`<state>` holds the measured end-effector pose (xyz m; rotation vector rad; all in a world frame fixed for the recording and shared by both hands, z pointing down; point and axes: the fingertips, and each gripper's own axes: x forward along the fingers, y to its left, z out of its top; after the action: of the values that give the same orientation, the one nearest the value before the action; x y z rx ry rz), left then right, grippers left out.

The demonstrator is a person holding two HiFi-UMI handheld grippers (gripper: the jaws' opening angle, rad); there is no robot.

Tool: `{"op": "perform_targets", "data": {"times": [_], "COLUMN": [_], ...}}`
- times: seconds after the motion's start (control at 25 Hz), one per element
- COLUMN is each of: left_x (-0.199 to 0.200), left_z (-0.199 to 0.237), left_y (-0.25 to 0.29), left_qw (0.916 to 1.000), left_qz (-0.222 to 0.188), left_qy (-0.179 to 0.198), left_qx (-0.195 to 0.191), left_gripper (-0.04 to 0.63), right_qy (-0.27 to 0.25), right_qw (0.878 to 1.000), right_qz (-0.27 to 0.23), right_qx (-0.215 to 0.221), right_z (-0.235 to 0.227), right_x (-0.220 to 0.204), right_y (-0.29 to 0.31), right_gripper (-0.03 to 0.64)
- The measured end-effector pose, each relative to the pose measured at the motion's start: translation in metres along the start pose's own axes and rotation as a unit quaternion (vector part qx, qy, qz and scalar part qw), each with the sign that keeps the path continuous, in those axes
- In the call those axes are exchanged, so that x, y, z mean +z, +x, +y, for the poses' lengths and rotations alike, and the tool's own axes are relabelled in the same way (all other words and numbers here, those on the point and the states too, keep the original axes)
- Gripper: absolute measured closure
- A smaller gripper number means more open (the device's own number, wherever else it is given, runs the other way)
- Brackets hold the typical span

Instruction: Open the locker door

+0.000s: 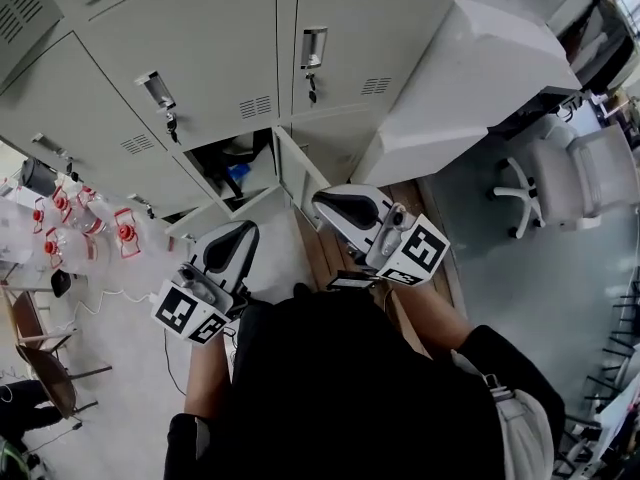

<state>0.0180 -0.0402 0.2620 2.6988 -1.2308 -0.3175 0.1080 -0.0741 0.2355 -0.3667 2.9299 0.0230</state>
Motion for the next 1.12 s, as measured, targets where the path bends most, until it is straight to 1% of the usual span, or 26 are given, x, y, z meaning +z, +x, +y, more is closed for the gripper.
{"op": "perform_targets", "data": {"times": [0.12, 0.28, 0.56, 0.76, 0.96, 1.12], "left_x": [0.001, 0.001, -0.013, -0.028, -0.028, -0.030], "left_z": [-0.011, -0.026, -0.033, -0.034, -0.029, -0.025], "left_y": [0.002, 0.005, 0.005, 0.007, 0.007, 0.009], "left_qw": [0.9999, 0.9994, 0.9983, 0.9982, 0.9976, 0.9976], "left_qz": [0.005, 0.011, 0.034, 0.046, 0.054, 0.057], "left_qy": [0.003, 0.018, 0.043, 0.024, 0.029, 0.027], "left_qx": [-0.013, -0.026, -0.021, -0.028, -0.032, -0.029], "left_gripper": [0.578, 0.578, 0.577, 0.577, 0.578, 0.578], "right_qy": [0.004, -0.003, 0.004, 0.024, 0.024, 0.032], "right_qw": [1.000, 1.000, 1.000, 0.999, 0.999, 0.998], "right_qz": [0.009, 0.021, 0.019, 0.038, 0.033, 0.044], "right_qx": [0.016, 0.009, 0.002, -0.008, -0.034, -0.019], "right_z": [0.018, 0.029, 0.037, 0.033, 0.020, 0.020], "right_x": [-0.003, -0.007, -0.006, -0.018, -0.022, -0.032], "right_y": [0.004, 0.004, -0.005, -0.012, -0.017, -0.019], "right_gripper": [0.599, 0.604, 0.604, 0.604, 0.606, 0.606]}}
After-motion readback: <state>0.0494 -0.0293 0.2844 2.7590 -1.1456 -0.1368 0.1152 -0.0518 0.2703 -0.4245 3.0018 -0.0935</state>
